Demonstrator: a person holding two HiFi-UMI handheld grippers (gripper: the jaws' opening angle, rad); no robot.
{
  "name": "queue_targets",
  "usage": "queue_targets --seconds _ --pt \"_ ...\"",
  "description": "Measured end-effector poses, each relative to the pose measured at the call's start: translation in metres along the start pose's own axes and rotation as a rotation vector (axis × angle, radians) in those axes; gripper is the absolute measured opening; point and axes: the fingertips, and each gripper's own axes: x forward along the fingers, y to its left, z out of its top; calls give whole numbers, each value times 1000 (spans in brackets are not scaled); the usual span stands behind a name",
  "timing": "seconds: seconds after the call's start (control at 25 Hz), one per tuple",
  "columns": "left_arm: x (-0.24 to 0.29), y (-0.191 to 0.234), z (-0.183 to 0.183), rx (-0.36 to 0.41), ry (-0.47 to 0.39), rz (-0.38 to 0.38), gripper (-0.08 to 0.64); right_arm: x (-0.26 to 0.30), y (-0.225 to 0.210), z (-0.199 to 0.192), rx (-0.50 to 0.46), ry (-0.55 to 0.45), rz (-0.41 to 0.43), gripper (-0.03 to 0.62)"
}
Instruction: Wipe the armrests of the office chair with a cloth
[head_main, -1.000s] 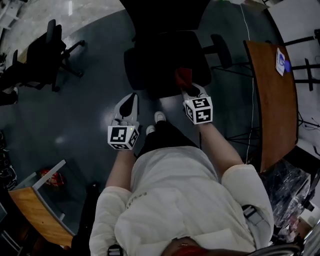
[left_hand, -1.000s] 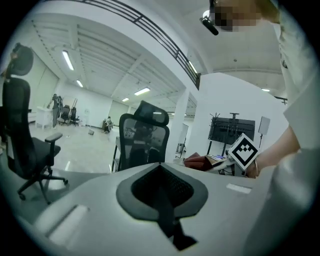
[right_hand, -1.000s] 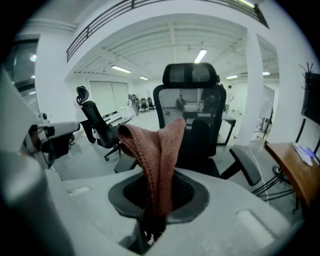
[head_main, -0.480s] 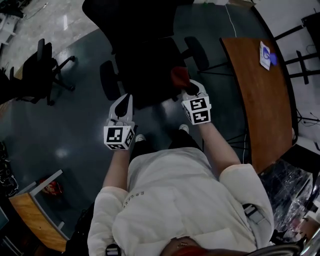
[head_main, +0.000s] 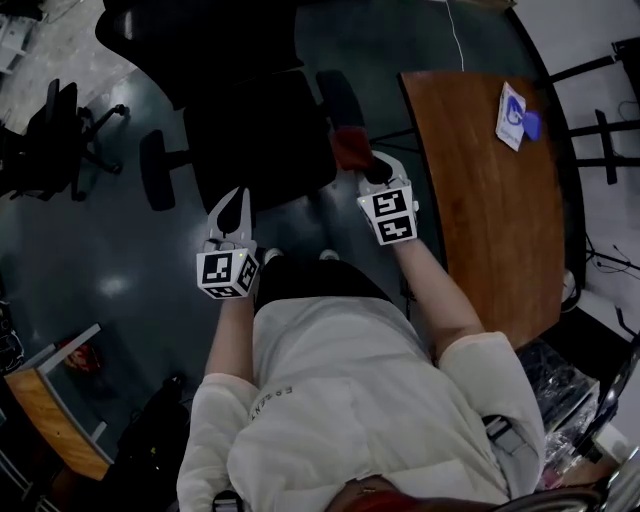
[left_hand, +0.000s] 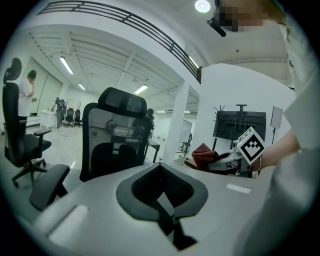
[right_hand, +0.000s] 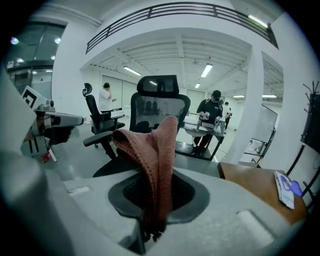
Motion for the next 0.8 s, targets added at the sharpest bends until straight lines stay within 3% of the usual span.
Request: queue_targets --seconds 0.32,0.56,0.8 --pt "85 -24 4 -27 17 -78 17 48 -49 1 21 33 -10 49" --pt "145 -16 -5 -46 61 -126 17 111 -79 8 -62 94 -10 49" --pt "185 -5 -26 -77 108 -107 17 182 -107 12 -150 130 16 49"
